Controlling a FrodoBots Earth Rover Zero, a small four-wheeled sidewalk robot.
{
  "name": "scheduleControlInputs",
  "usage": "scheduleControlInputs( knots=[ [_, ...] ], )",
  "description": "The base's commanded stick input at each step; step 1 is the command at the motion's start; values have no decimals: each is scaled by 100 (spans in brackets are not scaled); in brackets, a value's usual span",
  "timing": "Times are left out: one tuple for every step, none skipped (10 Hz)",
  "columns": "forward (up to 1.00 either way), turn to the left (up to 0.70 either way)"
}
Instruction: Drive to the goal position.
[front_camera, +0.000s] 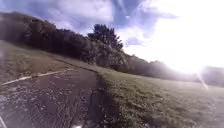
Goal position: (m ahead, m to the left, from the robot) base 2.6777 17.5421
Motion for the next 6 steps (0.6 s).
scheduleControlInputs(
  knots=[
    [70,0],
    [70,0],
    [70,11],
    [70,34],
    [70,35],
    [70,25]
  ],
)
